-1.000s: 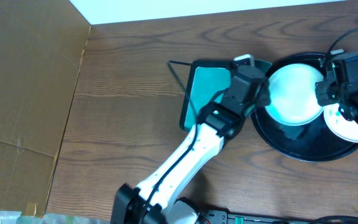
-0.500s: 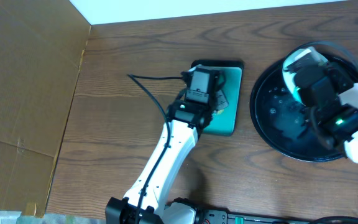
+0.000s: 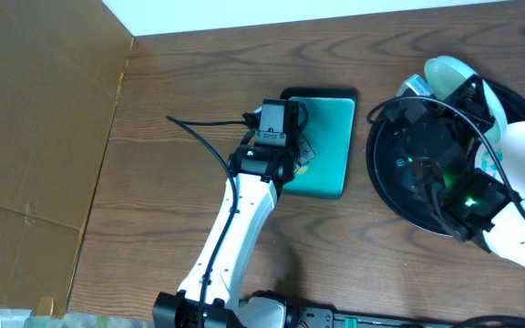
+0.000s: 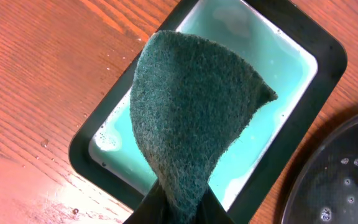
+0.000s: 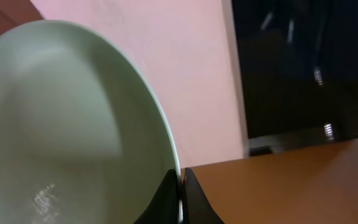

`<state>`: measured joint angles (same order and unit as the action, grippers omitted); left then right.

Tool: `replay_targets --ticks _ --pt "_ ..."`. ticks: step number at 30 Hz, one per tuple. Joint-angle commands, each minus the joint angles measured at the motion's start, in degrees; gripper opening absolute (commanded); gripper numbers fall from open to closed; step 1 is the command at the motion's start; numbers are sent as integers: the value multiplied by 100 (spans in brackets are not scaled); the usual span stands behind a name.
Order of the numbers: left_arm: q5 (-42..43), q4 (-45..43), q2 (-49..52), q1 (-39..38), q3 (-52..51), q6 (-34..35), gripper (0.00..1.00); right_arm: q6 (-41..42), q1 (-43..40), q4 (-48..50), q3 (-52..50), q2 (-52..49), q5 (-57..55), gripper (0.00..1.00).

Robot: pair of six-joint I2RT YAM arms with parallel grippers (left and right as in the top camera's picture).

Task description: Clean dirty plates on tray and stack at the side

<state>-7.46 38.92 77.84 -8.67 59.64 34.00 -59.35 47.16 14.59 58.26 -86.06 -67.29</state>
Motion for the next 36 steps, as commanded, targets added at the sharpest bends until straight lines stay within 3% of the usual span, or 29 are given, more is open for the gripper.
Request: replay_targets --ticks 1,9,13,17,21,23,31,36 --pt "-72 11 -39 31 4 -98 7 -765 90 188 22 120 -299 1" --pt "-70 9 -39 31 4 -98 8 -459 103 240 22 118 -319 1" --pt "-70 20 -39 28 4 -98 7 1598 -57 -638 15 118 59 1" --pt "-70 52 -39 28 4 -98 7 3851 -483 -2599 17 118 2280 1" --pt "-70 114 -39 28 4 -98 7 6304 -1169 -3287 17 120 3838 1" --pt "-70 116 -39 28 4 -98 7 6911 -1515 -3272 17 120 4468 1" --pt "-70 116 -39 28 4 -98 7 8050 -3609 -2994 17 118 7713 1" --pt "-70 116 -39 28 4 -96 7 8314 -5106 -3397 15 116 7912 2"
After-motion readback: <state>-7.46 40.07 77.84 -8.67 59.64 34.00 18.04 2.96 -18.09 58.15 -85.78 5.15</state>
